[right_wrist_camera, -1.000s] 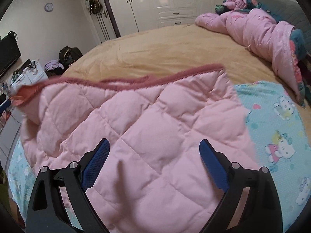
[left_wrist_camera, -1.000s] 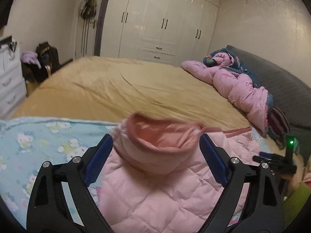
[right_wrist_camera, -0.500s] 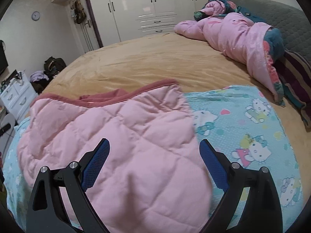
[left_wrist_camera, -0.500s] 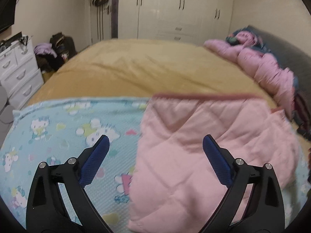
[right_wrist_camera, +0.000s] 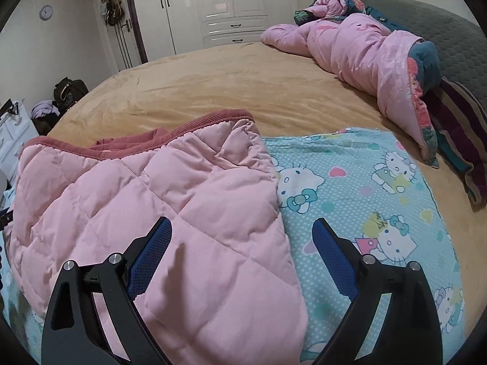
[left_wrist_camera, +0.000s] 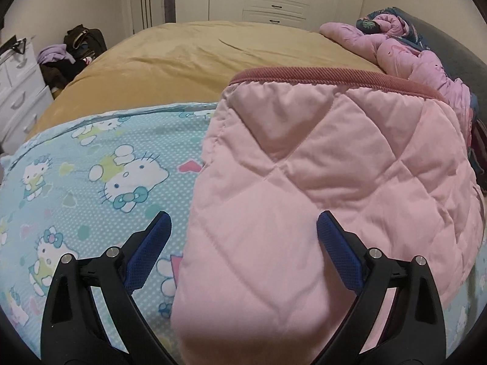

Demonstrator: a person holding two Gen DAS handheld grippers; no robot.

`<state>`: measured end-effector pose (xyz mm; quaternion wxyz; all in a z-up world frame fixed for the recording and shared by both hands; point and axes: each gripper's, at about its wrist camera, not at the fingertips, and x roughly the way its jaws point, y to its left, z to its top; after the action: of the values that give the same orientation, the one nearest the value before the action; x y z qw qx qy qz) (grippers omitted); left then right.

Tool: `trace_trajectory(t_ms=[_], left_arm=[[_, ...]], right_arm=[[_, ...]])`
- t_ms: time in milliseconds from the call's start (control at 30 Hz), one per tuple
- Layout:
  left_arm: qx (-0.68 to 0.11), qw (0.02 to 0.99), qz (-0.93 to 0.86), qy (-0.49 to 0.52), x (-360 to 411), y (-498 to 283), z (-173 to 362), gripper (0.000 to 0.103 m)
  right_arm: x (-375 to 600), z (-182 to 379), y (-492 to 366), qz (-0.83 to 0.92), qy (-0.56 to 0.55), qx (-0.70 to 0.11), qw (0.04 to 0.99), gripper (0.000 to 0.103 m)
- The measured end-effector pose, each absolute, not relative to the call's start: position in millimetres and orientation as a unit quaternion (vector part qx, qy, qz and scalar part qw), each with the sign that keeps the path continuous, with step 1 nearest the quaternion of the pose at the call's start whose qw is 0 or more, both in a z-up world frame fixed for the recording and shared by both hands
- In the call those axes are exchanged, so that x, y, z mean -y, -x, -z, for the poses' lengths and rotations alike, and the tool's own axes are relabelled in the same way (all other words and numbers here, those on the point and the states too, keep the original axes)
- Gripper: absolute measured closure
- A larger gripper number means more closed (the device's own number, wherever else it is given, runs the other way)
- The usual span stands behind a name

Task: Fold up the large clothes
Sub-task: 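Grasp the folded jacket edge with the left gripper while the right gripper grasps it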

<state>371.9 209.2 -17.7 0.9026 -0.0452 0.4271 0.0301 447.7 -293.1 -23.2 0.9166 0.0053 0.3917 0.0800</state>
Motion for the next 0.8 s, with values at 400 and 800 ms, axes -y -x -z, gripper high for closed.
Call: trace_trajectory(t_ms=[400, 800], left_arm=[[-0.402, 0.914, -0.028, 0.048, -197.0, -383.8, 15.3, 0.093], [-0.264, 0.958, -0.025, 0.104, -223.2, -351.0, -74.4, 0.099]], right_arm=[[272.3, 39.2, -479.0, -0.101, 0.029, -0.411, 0.905, 0.07], [297.4, -66.2, -455.5, -0.124, -0.05, -0.262, 0.956, 0.086]])
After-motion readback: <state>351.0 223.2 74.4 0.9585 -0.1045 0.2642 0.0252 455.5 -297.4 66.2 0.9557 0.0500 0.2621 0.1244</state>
